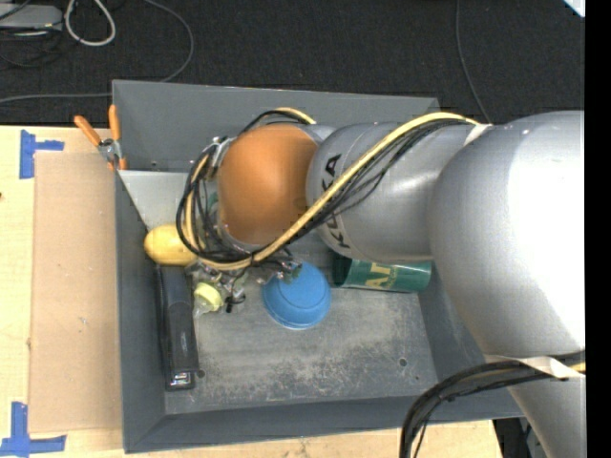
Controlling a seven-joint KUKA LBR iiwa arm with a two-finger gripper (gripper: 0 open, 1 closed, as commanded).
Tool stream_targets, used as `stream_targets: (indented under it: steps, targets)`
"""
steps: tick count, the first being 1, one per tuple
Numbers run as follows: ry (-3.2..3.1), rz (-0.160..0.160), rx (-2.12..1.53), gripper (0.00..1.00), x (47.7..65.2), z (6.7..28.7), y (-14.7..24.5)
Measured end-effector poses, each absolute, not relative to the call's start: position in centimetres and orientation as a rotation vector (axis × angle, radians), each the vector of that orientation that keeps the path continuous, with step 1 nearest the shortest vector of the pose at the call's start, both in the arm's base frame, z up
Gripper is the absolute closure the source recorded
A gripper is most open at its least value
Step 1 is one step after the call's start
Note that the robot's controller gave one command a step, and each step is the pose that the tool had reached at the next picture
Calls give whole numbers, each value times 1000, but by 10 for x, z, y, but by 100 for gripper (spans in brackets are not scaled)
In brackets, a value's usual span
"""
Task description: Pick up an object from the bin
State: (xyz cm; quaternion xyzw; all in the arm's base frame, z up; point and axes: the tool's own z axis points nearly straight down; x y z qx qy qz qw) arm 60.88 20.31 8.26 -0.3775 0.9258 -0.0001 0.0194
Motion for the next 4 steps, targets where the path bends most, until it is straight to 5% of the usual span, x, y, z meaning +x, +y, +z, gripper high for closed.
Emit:
stream_targets:
  steps: [4]
  targets:
    - [2889, 2, -1161, 100, 605, 166, 204]
